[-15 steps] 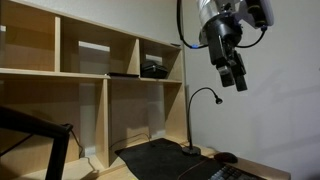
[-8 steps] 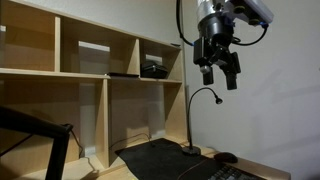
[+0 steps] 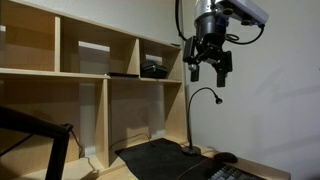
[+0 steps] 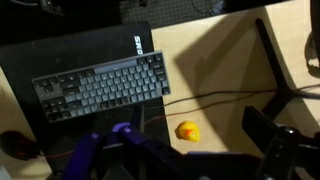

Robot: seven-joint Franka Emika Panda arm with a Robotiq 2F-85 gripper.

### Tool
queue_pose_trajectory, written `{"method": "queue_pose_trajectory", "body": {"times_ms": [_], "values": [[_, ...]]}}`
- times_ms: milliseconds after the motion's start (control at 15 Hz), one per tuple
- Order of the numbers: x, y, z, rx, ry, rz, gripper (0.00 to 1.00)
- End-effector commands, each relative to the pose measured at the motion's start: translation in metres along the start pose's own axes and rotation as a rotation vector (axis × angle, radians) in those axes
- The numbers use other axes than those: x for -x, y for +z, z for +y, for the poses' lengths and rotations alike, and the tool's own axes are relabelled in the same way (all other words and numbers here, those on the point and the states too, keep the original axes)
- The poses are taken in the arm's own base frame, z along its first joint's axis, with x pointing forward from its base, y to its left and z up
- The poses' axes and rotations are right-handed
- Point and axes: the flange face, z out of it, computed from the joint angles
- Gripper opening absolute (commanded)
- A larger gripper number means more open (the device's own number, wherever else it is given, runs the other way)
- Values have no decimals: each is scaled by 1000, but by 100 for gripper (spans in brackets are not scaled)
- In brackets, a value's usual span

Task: Pick up the rubber duck and put it on the right side of the table

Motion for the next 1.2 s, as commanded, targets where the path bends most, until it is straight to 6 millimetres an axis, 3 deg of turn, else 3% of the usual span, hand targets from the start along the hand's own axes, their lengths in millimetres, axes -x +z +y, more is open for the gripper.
{"method": "queue_pose_trajectory", "body": {"times_ms": [0, 200, 267, 667, 933, 1133], "values": [[-7, -18, -1, -58, 65, 181, 100], [-17, -26, -1, -93, 125, 340, 100], [-20, -29, -4, -73, 82, 266, 100], [-21, -29, -4, -82, 108, 321, 100], [-71, 17, -5, -64, 245, 390, 100], [-107, 52, -21, -103, 293, 489, 100]]}}
